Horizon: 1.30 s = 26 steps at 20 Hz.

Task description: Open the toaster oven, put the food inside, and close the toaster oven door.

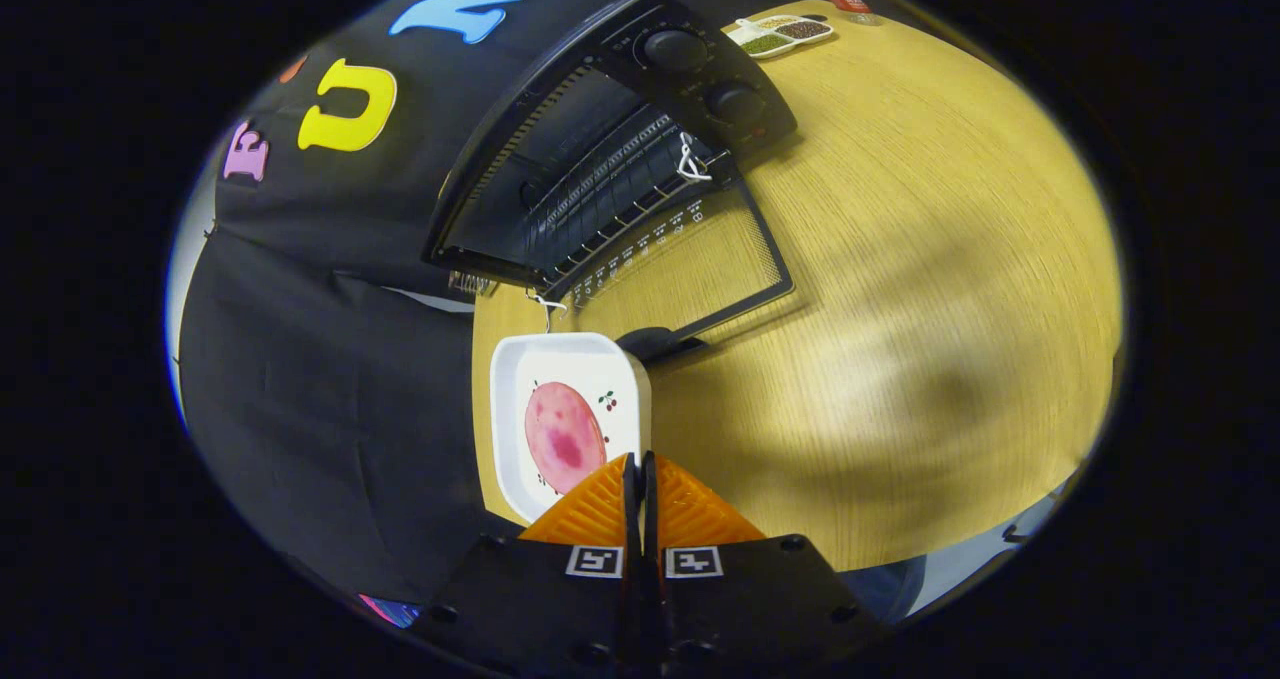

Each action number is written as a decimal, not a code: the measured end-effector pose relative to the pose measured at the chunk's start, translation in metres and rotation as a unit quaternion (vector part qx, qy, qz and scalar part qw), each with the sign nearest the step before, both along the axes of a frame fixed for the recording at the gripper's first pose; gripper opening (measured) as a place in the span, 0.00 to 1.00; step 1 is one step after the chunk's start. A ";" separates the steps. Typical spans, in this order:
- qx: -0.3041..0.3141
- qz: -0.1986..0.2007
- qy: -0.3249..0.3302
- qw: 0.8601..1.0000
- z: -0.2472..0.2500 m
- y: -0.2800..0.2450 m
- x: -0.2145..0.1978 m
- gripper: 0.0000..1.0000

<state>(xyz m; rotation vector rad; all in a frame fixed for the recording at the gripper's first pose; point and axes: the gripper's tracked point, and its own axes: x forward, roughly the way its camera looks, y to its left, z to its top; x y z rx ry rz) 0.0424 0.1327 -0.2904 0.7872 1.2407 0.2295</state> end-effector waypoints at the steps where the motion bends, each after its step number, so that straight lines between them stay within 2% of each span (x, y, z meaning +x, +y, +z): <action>1: 0.003 -0.009 -0.001 1.000 0.001 0.004 0.003 0.01; 7: -0.009 -0.066 -0.022 0.998 0.001 0.010 0.027 0.01; 10: -0.002 -0.114 -0.029 0.993 0.006 0.013 0.046 0.02; 20: 0.030 -0.262 -0.020 0.964 0.005 0.025 0.086 0.02; 26: 0.041 -0.324 -0.014 0.945 -0.004 0.032 0.114 0.01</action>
